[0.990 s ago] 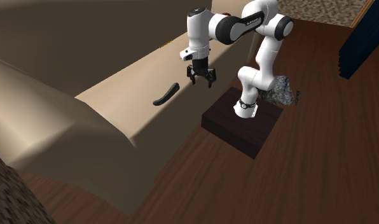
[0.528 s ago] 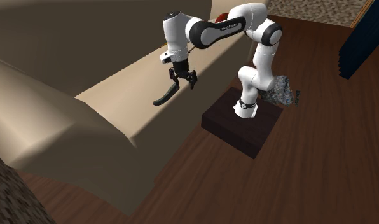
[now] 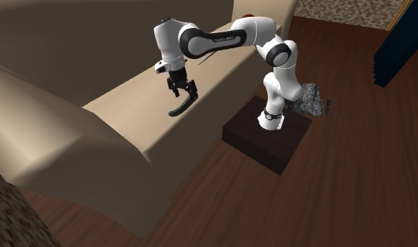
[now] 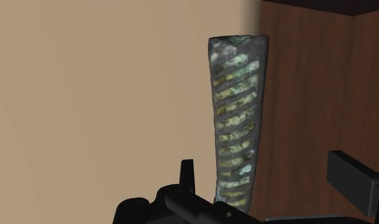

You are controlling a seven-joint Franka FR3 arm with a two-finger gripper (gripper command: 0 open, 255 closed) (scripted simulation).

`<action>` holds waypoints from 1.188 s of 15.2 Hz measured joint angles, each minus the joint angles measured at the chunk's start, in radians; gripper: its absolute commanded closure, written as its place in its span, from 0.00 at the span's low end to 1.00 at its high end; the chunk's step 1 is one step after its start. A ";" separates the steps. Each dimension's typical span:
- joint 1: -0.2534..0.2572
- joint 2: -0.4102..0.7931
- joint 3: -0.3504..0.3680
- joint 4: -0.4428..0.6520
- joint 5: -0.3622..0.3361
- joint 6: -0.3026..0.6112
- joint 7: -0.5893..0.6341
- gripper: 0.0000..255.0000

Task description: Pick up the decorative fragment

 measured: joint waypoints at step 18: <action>0.013 -0.012 0.001 -0.117 -0.005 0.104 -0.013 1.00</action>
